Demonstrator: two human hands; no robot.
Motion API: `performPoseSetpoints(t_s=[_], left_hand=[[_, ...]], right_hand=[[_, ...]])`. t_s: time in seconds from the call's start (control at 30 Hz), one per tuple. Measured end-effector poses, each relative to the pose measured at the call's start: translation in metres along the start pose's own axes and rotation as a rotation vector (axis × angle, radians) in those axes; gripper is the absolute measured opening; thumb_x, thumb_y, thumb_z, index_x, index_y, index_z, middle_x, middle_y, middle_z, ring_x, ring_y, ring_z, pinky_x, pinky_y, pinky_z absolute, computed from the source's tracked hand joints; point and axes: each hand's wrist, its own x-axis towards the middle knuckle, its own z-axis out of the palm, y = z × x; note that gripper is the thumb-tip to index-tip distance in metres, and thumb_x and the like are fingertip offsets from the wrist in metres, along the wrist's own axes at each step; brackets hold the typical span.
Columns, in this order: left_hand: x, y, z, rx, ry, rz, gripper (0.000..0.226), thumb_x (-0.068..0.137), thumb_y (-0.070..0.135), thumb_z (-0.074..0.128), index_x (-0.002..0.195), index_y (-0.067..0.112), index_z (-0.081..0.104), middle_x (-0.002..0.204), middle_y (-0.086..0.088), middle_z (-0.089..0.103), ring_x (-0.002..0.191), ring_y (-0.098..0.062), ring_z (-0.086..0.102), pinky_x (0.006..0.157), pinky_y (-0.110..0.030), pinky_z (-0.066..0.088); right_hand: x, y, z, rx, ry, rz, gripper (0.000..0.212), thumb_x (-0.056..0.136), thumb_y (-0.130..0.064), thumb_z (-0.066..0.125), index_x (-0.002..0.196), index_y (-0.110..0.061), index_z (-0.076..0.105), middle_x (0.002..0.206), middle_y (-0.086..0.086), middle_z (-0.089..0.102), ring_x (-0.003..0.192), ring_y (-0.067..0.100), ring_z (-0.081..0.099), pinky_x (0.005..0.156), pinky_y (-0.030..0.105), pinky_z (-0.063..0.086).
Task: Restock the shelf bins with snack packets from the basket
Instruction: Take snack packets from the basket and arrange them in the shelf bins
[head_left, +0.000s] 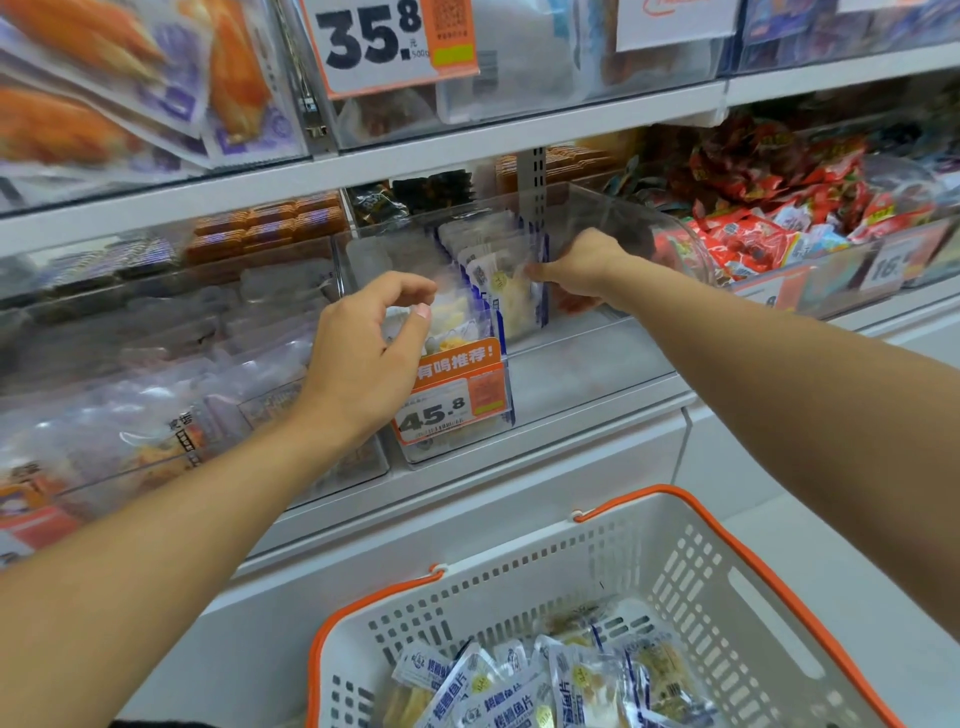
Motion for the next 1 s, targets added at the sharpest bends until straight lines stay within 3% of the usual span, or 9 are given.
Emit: performPoseSetpoints(t_s=[0.1,0.2,0.33,0.43,0.6,0.77,1.0], left_hand=[[0.001,-0.003,0.000,0.005,-0.006,-0.001,0.021,0.099,0.018,0.055,0.115,0.022,0.067,0.111,0.011,0.067,0.106,-0.001,0.058,0.085,-0.005,0.039],[0.003,-0.007,0.002,0.016,-0.007,0.007,0.021,0.099,0.021,0.054,0.116,0.024,0.066,0.113,0.010,0.067,0.111,-0.008,0.058,0.095,-0.029,0.047],[0.003,-0.009,0.003,0.032,-0.013,0.005,0.023,0.099,0.023,0.054,0.119,0.024,0.065,0.116,0.009,0.067,0.113,-0.012,0.058,0.098,-0.041,0.048],[0.002,-0.011,0.002,0.031,-0.015,0.006,0.024,0.099,0.023,0.054,0.120,0.023,0.065,0.116,0.008,0.067,0.113,-0.013,0.057,0.098,-0.044,0.048],[0.001,-0.009,0.002,0.022,-0.025,-0.004,0.024,0.099,0.023,0.053,0.121,0.023,0.065,0.118,0.007,0.066,0.114,-0.014,0.057,0.098,-0.045,0.049],[0.000,-0.009,0.001,0.026,-0.021,0.003,0.023,0.099,0.023,0.053,0.119,0.022,0.065,0.117,0.008,0.066,0.113,-0.014,0.057,0.098,-0.044,0.048],[0.001,-0.009,0.003,0.038,-0.012,0.007,0.023,0.099,0.024,0.054,0.119,0.024,0.065,0.116,0.009,0.066,0.114,-0.015,0.057,0.100,-0.047,0.046]], right_hand=[[0.004,0.000,0.003,0.012,-0.013,-0.002,0.062,0.077,-0.054,0.077,0.120,-0.013,0.060,0.112,0.008,0.066,0.096,0.027,0.067,0.085,0.041,0.060],[0.006,0.002,0.002,-0.018,-0.006,0.012,0.060,0.078,-0.055,0.076,0.119,-0.013,0.060,0.107,0.008,0.065,0.091,0.026,0.068,0.075,0.035,0.060],[0.008,0.006,0.001,-0.047,-0.017,-0.025,0.055,0.081,-0.048,0.077,0.121,-0.013,0.063,0.110,0.009,0.068,0.089,0.025,0.068,0.068,0.032,0.059],[0.004,0.007,0.002,-0.040,-0.084,-0.021,0.053,0.074,-0.043,0.084,0.113,-0.014,0.064,0.103,0.006,0.069,0.087,0.021,0.068,0.069,0.029,0.057],[-0.002,0.002,0.009,-0.076,-0.186,0.028,0.070,0.053,-0.038,0.095,0.110,-0.014,0.061,0.103,0.008,0.070,0.093,0.029,0.070,0.084,0.044,0.060],[-0.005,-0.002,0.014,-0.095,-0.215,0.032,0.063,0.055,-0.030,0.096,0.107,-0.013,0.063,0.102,0.008,0.070,0.089,0.028,0.072,0.078,0.042,0.062],[-0.003,-0.001,0.007,-0.003,-0.095,0.054,0.056,0.070,-0.033,0.089,0.114,-0.012,0.061,0.102,0.010,0.070,0.076,0.020,0.073,0.068,0.033,0.063]])
